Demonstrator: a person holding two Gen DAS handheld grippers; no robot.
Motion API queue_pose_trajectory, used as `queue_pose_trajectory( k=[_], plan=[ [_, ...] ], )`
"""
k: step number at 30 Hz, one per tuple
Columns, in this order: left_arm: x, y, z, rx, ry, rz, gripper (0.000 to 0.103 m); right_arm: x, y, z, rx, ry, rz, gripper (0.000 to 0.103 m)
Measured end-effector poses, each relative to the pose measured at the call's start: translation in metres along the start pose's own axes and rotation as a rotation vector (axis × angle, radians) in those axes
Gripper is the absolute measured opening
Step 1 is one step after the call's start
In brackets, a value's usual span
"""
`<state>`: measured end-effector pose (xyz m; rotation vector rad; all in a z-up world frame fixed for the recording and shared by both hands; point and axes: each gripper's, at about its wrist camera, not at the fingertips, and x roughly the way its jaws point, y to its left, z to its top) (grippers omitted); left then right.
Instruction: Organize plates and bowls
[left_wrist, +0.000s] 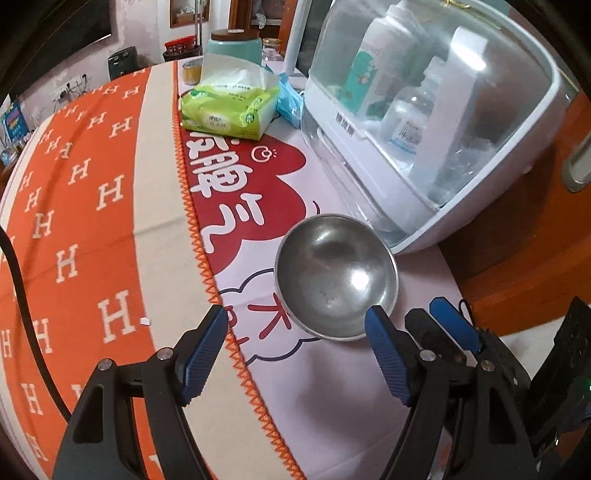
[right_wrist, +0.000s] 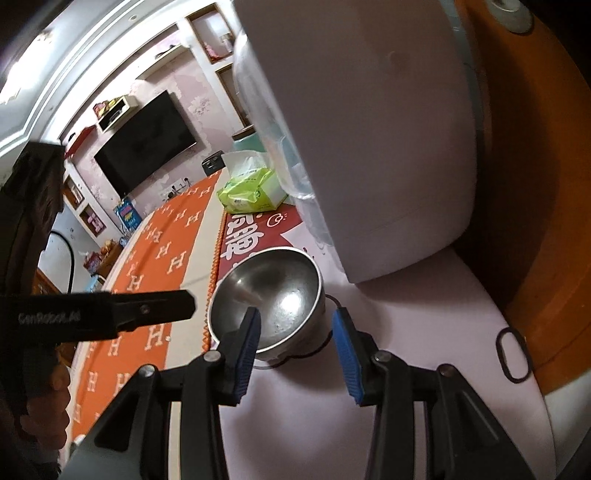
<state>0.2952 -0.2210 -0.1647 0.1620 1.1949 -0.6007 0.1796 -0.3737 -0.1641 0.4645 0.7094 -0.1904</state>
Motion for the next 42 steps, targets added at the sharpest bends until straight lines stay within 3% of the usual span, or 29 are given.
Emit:
queue_pose_trajectory(
  k=[8, 12, 16, 22, 35, 42],
  plan=[
    [0.028, 0.005, -0.001, -0.011, 0.025, -0.025, 0.074, 0.017, 0.006, -0.004, -0.045, 0.003, 0.013, 0.041],
    [0.045, 0.007, -0.002, -0.035, 0.061, -0.05, 0.066, 0.025, 0.004, -0.005, -0.04, 0.024, 0.008, 0.041],
    [0.056, 0.006, -0.005, -0.04, 0.087, -0.072, 0.046, 0.032, 0.001, -0.007, -0.03, 0.041, -0.005, 0.036],
    [0.067, 0.005, -0.008, -0.038, 0.107, -0.059, 0.026, 0.038, -0.002, -0.009, -0.037, 0.059, -0.012, 0.027],
    [0.06, 0.004, -0.012, -0.036, 0.112, -0.048, 0.017, 0.038, -0.006, -0.01, -0.031, 0.09, -0.034, 0.017],
    [0.041, -0.006, -0.018, -0.012, 0.102, -0.048, 0.017, 0.019, -0.006, -0.01, -0.024, 0.072, -0.037, 0.016]
  ],
)
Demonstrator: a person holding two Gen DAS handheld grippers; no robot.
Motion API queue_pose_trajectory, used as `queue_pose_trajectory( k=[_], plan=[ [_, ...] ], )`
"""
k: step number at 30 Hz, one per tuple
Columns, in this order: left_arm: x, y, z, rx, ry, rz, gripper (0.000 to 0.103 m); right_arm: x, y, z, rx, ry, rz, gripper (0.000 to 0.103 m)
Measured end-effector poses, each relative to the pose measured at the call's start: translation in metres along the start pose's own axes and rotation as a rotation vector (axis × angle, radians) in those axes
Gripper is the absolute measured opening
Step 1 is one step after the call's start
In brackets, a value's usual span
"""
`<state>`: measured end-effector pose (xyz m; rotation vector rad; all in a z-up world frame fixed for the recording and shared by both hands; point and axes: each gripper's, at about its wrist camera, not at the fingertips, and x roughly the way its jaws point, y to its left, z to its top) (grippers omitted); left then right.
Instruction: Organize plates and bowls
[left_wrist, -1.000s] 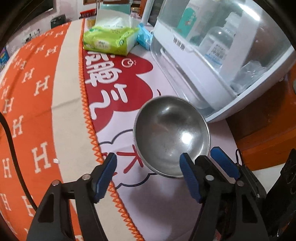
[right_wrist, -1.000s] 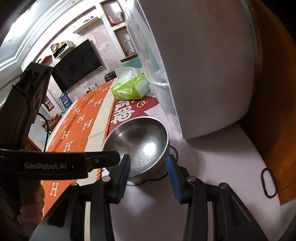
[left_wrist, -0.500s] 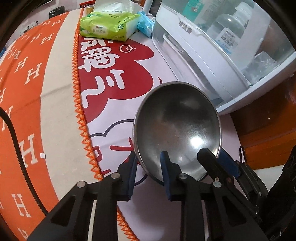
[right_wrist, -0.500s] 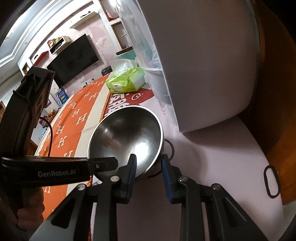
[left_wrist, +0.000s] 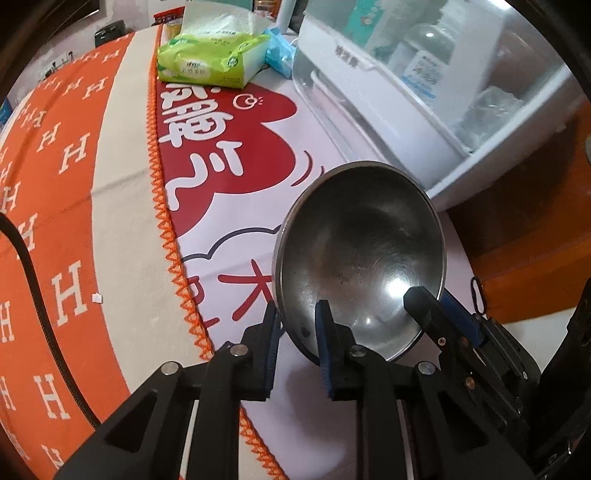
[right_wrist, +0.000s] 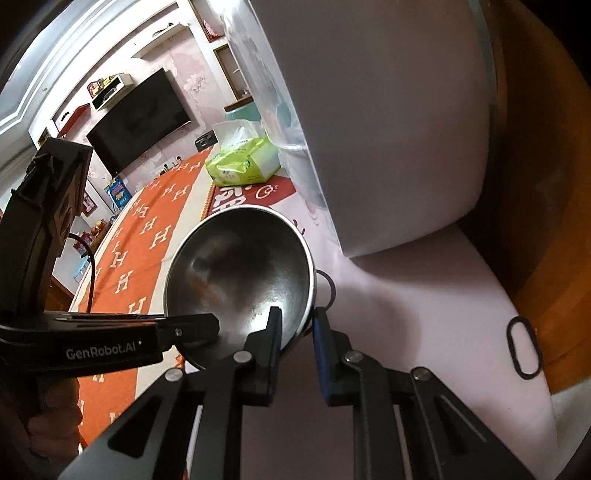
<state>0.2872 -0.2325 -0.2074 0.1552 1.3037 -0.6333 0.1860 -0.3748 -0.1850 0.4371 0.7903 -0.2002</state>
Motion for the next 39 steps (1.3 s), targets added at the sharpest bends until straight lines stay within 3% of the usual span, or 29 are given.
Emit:
queue_pose_trajectory(
  k=[10, 23, 39],
  plan=[
    [-0.036, -0.012, -0.023, 0.019, -0.004, -0.014, 0.017, -0.04, 0.008, -0.007, -0.002, -0.018, -0.007, 0.015],
    [-0.082, -0.015, -0.09, -0.03, -0.01, -0.018, 0.015, -0.094, 0.026, -0.039, -0.038, 0.002, 0.028, 0.014],
    [-0.137, -0.001, -0.167, -0.113, -0.115, -0.012, 0.015, -0.144, 0.071, -0.071, -0.217, -0.017, 0.125, 0.014]
  ],
)
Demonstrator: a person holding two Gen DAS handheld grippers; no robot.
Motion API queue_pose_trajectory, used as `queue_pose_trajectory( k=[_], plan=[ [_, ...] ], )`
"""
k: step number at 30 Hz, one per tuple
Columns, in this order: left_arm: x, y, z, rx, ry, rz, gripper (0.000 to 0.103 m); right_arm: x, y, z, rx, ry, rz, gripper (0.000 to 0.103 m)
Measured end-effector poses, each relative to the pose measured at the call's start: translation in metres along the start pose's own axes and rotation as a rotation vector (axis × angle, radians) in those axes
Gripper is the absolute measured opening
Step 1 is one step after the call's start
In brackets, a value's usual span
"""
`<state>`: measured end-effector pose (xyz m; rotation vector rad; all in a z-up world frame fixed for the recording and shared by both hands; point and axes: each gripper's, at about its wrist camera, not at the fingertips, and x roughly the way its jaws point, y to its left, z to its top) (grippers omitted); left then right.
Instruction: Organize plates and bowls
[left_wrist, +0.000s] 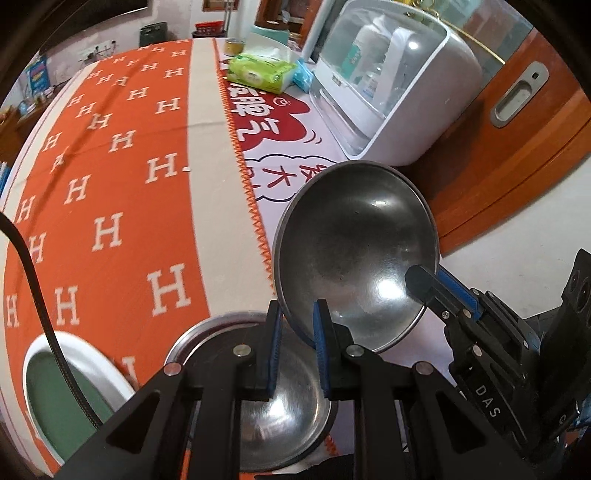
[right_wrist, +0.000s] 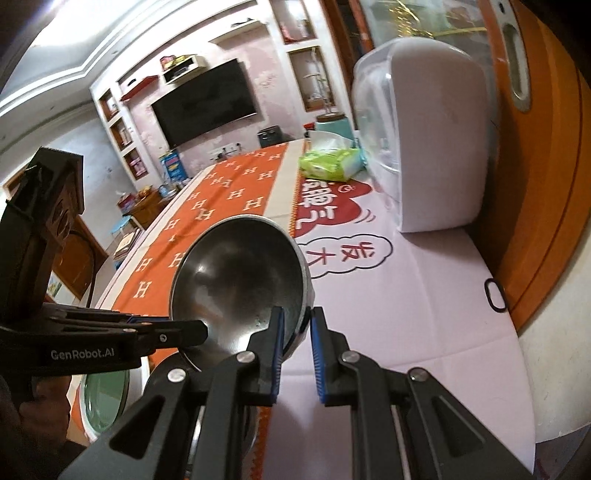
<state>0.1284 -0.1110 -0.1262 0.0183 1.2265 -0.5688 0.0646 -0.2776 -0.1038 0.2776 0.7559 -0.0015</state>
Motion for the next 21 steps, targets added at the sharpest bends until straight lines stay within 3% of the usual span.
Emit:
queue_pose_trajectory(
  k=[12, 21],
  plan=[
    [-0.03, 0.017, -0.044, -0.069, -0.049, 0.005, 0.015, -0.017, 0.032, -0.02, -0.13, 0.028, 0.038, 0.014],
    [-0.027, 0.036, -0.074, -0.142, -0.01, 0.012, 0.015, -0.016, 0.047, -0.042, -0.189, 0.1, 0.045, 0.014]
  ],
)
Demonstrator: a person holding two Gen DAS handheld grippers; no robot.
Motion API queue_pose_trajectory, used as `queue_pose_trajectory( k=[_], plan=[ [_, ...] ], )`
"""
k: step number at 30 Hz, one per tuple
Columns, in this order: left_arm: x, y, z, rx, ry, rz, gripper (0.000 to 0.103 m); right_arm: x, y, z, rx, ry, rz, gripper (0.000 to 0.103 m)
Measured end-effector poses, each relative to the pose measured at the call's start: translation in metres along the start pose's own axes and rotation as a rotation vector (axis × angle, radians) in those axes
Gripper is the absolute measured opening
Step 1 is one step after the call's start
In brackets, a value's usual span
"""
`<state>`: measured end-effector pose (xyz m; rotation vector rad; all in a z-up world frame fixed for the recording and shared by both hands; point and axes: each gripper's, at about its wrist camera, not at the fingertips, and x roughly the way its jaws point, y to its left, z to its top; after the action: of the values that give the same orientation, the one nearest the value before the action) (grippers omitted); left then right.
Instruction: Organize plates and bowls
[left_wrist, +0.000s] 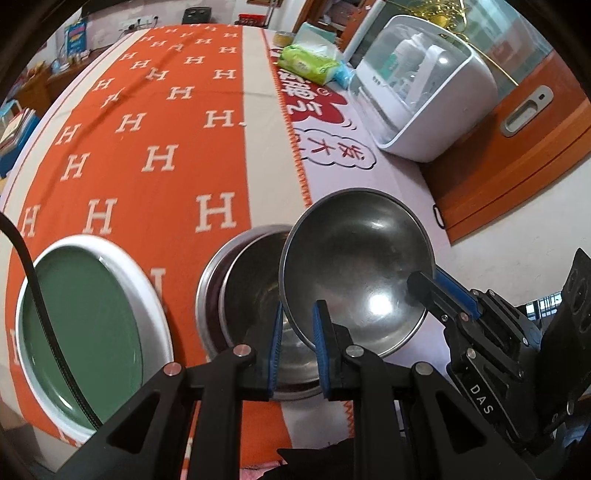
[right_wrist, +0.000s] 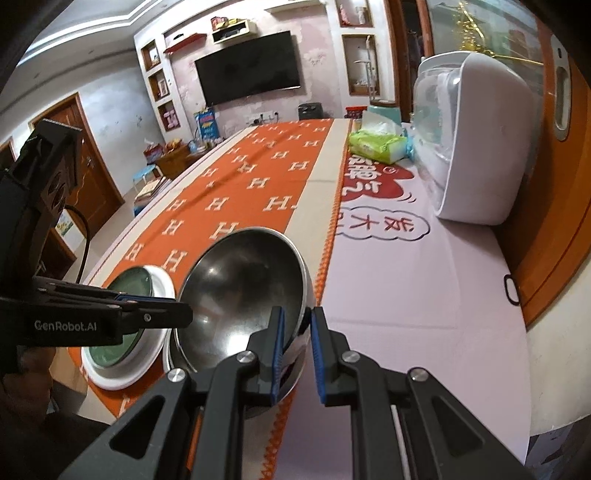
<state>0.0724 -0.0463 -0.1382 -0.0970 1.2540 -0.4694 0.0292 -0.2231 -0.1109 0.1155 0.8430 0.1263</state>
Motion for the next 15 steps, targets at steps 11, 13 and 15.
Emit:
queue_pose_trajectory(
  k=[11, 13, 15],
  plan=[
    [0.0, 0.017, -0.018, -0.069, 0.017, 0.023, 0.015, 0.009, 0.023, -0.016, -0.083, 0.069, 0.026, 0.018],
    [-0.001, 0.018, -0.02, -0.075, 0.017, 0.032, 0.015, 0.01, 0.025, -0.018, -0.091, 0.078, 0.03, 0.018],
    [-0.001, 0.019, -0.022, -0.081, 0.016, 0.032, 0.015, 0.012, 0.027, -0.02, -0.093, 0.088, 0.036, 0.018]
  ],
)
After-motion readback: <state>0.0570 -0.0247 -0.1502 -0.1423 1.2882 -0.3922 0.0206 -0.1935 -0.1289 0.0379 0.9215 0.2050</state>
